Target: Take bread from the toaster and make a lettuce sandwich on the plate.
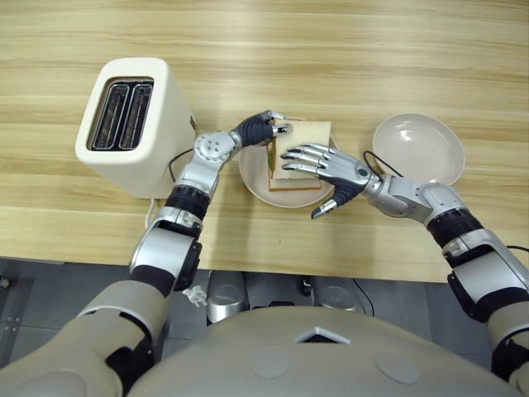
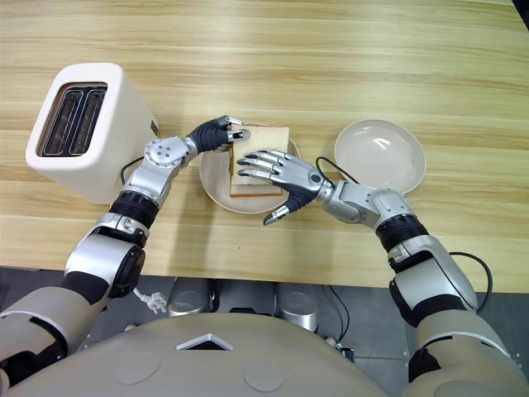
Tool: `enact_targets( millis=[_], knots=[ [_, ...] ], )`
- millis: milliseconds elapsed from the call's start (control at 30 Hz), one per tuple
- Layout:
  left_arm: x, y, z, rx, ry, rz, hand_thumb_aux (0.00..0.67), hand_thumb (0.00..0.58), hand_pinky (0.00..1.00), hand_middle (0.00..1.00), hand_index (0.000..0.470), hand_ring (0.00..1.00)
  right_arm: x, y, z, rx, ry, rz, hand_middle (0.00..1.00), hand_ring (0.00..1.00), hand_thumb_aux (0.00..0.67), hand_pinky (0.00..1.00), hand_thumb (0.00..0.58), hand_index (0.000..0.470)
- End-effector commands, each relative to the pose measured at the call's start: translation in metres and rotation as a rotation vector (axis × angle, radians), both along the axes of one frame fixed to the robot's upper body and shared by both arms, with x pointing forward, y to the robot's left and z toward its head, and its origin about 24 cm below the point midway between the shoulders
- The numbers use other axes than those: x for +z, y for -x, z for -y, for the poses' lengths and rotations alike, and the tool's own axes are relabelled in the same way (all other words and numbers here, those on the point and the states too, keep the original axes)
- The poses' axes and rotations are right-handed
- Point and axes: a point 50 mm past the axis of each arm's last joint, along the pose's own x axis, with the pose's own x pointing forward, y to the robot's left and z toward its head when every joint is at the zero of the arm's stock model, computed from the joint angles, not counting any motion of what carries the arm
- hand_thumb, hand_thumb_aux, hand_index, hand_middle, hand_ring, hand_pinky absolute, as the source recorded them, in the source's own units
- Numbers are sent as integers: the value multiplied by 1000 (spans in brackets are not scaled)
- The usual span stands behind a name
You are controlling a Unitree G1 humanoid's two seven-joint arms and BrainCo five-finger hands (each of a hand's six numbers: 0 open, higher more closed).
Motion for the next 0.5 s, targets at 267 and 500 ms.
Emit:
enact_targets(
  millis=[267,500],
  knots=[
    [-8,6,5,-84,-89,11,92,148,1000,1000,63,1000,-20,3,9,-20,113,-312,0,0,0,0,0,0],
    [-10,6,0,-110,-251,91,0,0,1000,1000,0,1000,-19,5,9,-20,97,-353,0,0,0,0,0,0]
  ],
)
